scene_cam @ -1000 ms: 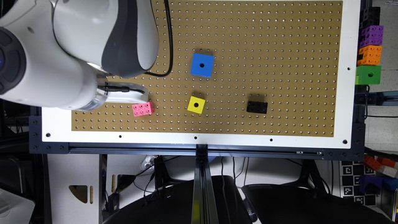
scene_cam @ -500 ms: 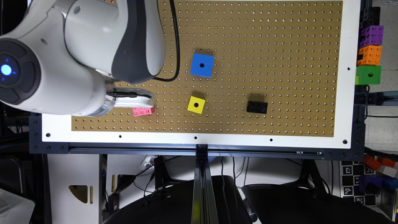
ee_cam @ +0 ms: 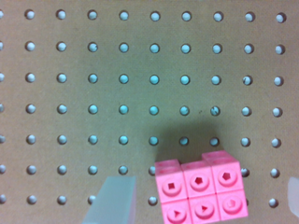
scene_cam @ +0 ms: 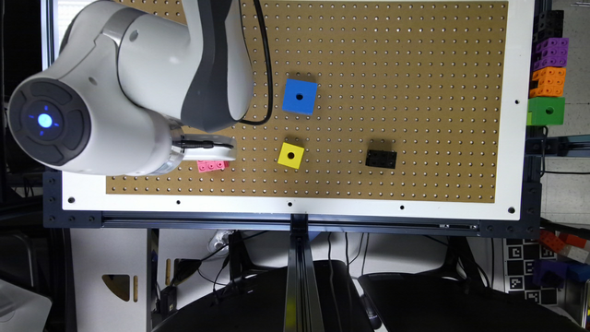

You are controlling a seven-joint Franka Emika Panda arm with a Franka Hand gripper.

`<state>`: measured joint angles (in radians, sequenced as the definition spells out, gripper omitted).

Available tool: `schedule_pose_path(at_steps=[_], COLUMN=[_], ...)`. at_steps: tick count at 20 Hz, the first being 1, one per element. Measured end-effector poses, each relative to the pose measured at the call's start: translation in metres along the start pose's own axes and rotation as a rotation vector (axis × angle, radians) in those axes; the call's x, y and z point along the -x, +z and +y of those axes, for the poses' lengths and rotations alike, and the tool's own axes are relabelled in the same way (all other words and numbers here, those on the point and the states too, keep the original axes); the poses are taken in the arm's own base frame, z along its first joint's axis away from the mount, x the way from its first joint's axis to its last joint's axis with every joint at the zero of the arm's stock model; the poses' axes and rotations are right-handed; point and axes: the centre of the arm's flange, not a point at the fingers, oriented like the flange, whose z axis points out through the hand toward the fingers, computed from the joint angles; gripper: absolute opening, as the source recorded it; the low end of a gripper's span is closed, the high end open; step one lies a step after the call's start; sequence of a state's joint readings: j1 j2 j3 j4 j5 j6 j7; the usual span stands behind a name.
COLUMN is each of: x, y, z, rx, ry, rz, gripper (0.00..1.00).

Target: Pick up pink block.

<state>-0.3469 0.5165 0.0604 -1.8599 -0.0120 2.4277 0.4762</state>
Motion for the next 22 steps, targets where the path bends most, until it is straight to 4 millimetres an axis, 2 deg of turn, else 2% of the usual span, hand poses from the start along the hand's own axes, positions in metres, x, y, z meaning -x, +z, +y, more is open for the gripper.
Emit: schedule_pose_path(at_steps=[3, 8, 11, 14, 20, 22], x=[0.000, -0.002, -0.002, -0.011, -0.015, -0.014], y=[0.019, 0.022, 0.044, 0.059, 0.064, 0.072], z=[-0.001, -0.007, -0.011, -0.018, -0.021, -0.021], rx=[-0.002, -0.006, -0.009, -0.014, -0.017, -0.015], ry=[0.000, -0.004, -0.004, -0.005, -0.005, -0.005], rz=[-0.002, -0.001, -0.003, -0.001, 0.000, -0.004], gripper=[1.00, 1.00, 1.00, 1.00, 1.00, 1.00])
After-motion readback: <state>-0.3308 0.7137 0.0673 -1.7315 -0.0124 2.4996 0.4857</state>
